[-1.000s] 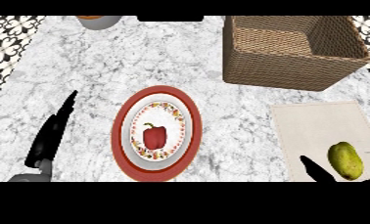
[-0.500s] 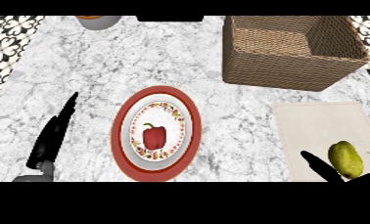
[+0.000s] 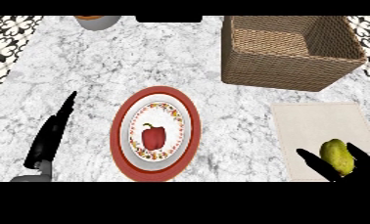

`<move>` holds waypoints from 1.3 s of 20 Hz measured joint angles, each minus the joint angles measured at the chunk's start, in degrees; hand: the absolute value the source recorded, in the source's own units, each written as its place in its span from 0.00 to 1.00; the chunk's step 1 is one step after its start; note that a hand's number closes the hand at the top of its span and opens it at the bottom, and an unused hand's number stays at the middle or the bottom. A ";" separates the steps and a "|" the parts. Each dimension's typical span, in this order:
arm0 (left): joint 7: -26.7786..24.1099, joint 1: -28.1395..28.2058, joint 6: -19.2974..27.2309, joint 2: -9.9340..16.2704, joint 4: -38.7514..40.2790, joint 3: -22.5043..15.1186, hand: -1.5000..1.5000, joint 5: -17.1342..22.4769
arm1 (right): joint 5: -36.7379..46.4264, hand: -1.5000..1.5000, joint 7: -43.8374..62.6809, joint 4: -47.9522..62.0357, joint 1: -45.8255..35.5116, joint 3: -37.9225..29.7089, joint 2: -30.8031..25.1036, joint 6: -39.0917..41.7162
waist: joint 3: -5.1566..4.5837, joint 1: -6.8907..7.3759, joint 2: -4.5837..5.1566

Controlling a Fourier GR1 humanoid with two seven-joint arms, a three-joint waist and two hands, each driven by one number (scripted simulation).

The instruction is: Pick the pear from the placemat and place it in the basket

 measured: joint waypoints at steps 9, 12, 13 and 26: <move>-0.17 -1.15 -0.83 0.00 1.18 0.82 0.50 -0.27 | -7.99 1.00 -11.91 6.65 -5.65 0.01 -2.06 1.84 | -0.38 -0.08 -0.13; -1.01 -2.06 -0.84 -0.28 2.73 1.07 0.50 -0.48 | -5.62 1.00 -12.21 8.55 -7.18 0.24 -1.92 0.87 | -0.56 -0.17 -0.22; -0.37 -2.04 -0.61 -0.72 2.09 0.71 0.50 -0.79 | -4.24 1.00 -11.33 8.73 -7.50 0.13 -2.10 0.63 | -0.55 -0.13 -0.23; 1.07 -3.00 -1.30 -1.02 0.84 -0.02 0.50 -1.38 | 7.92 1.00 -18.19 13.93 -10.70 7.82 -22.84 24.93 | 0.13 2.01 0.54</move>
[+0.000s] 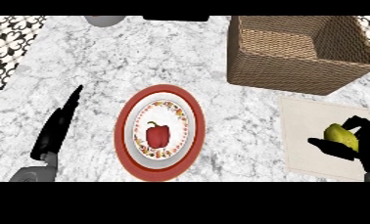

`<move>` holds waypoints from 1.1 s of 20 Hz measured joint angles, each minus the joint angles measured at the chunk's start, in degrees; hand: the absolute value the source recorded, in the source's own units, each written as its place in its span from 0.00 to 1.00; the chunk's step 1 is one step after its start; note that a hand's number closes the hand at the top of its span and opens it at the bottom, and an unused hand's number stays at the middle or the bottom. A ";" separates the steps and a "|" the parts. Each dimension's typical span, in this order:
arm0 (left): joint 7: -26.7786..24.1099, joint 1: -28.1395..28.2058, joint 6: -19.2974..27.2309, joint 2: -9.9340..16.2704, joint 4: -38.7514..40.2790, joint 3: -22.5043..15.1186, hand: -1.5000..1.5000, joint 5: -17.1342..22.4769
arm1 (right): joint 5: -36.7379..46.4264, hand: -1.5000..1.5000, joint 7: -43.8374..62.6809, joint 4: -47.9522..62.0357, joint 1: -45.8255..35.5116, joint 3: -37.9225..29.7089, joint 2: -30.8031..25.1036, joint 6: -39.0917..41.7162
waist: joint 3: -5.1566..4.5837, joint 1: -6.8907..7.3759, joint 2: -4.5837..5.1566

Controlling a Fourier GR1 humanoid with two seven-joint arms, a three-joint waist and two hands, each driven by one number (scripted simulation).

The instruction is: Pick the pear from the placemat and place it in the basket

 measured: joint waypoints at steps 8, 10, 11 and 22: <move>-1.51 1.89 0.43 -0.06 0.81 1.29 0.50 0.18 | -5.12 1.00 -7.04 -7.04 -5.60 -5.46 -11.19 9.23 | 0.44 -1.63 -0.21; -1.16 2.47 0.02 0.24 -0.18 1.68 0.50 0.54 | -5.84 1.00 -7.05 -10.28 -5.92 -7.33 -13.12 10.16 | 0.46 -1.77 -0.26; -1.02 2.94 0.11 0.06 -0.78 1.54 0.50 0.43 | -5.99 1.00 -6.36 -12.93 -5.50 -8.09 -13.95 10.81 | 0.47 -1.91 -0.31; -1.19 2.38 0.31 -0.50 0.17 2.08 0.50 -0.12 | -19.70 1.00 0.98 -35.02 -6.62 -19.79 -21.08 27.60 | 0.48 -2.23 -0.34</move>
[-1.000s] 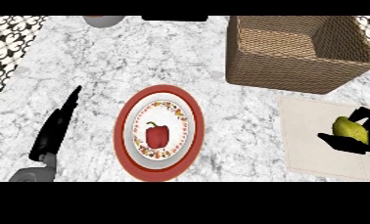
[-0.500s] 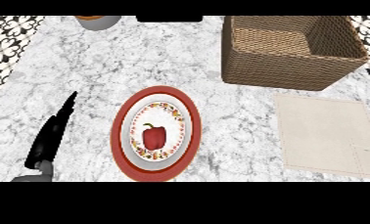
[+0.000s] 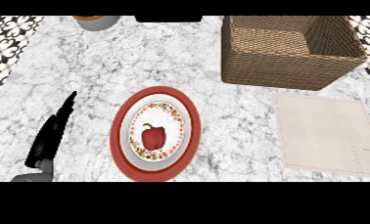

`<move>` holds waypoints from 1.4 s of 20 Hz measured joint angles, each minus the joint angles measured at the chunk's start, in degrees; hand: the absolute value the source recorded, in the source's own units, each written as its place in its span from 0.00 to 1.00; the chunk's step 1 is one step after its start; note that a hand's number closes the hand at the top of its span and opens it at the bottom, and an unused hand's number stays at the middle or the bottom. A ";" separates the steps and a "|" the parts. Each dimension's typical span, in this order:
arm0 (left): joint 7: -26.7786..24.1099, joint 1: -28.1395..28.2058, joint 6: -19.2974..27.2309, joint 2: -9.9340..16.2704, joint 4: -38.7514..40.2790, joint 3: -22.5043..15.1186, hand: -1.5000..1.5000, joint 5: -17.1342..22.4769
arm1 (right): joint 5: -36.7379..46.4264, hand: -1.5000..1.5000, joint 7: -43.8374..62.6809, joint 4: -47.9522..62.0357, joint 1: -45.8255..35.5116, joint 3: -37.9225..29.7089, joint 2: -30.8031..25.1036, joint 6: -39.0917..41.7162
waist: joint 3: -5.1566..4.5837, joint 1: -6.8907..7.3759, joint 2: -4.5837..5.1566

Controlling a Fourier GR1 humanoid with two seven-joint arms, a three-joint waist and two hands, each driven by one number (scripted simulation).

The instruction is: Pick the pear from the placemat and place it in the basket

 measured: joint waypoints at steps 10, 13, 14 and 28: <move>1.16 -1.32 -0.43 -0.83 -0.75 -0.74 0.50 -1.20 | -8.62 1.00 10.75 -1.72 -12.72 1.01 -0.17 10.25 | 0.03 0.95 0.23; -0.30 -0.33 -1.23 -0.16 -0.46 0.17 0.50 -0.61 | -8.37 1.00 12.63 1.21 -17.95 3.87 0.82 10.91 | 0.03 1.21 0.29; -0.71 -0.89 -1.31 0.03 0.54 0.58 0.50 -0.52 | -8.54 1.00 13.64 1.77 -19.66 4.80 1.23 11.39 | 0.02 1.20 0.31; 0.72 -1.17 -1.04 -1.78 -0.80 -0.30 0.50 -1.97 | 1.65 1.00 15.35 19.17 -35.57 17.63 11.36 10.00 | 0.05 1.37 0.37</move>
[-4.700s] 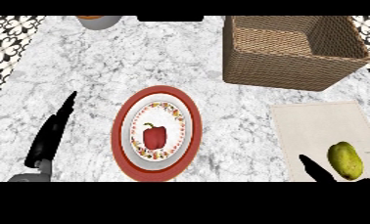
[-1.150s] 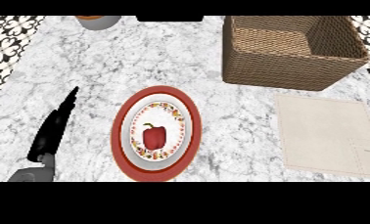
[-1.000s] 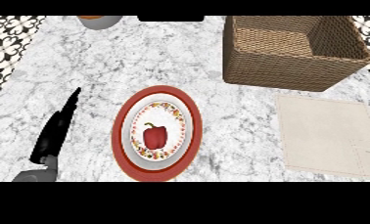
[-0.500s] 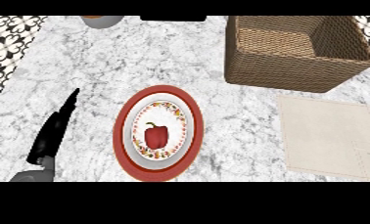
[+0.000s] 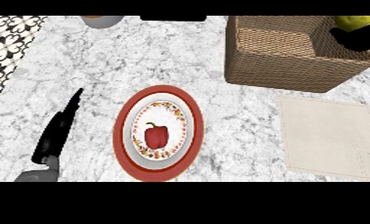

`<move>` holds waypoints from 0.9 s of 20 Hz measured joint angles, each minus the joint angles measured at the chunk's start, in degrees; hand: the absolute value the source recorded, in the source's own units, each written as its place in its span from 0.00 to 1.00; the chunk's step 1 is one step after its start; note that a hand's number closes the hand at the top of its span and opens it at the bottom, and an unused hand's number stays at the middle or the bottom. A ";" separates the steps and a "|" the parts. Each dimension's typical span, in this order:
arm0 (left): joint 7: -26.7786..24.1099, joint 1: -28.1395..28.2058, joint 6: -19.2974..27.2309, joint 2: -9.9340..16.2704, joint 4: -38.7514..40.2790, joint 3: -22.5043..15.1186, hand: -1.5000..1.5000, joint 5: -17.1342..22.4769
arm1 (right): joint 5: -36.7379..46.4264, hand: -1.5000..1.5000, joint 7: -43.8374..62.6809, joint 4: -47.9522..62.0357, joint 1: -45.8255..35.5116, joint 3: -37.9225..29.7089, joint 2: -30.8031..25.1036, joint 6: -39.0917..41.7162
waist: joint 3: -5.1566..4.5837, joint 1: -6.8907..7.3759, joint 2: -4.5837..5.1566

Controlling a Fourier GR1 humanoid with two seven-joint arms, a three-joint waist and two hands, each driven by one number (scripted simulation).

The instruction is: Pick the pear from the placemat and place it in the basket

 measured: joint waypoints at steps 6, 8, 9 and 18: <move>0.36 -0.94 -0.43 0.25 0.90 0.43 0.50 -0.29 | 7.30 0.00 -1.61 9.73 -3.58 2.88 4.53 -4.10 | 0.01 -0.01 0.04; 0.68 -1.12 -0.37 0.08 0.82 0.29 0.50 -0.58 | 8.36 0.00 -3.31 13.50 -4.32 2.64 5.88 -5.68 | 0.01 0.00 0.05; 0.49 -0.66 -0.34 -0.08 0.59 0.17 0.50 -0.65 | 8.79 0.00 -3.84 15.51 -5.05 2.45 6.92 -6.75 | 0.02 0.06 0.05; -0.29 -0.36 -1.06 0.12 0.16 0.96 0.50 -0.06 | 11.19 0.00 -7.72 24.40 -9.65 -1.80 12.67 -18.81 | 0.02 0.06 0.05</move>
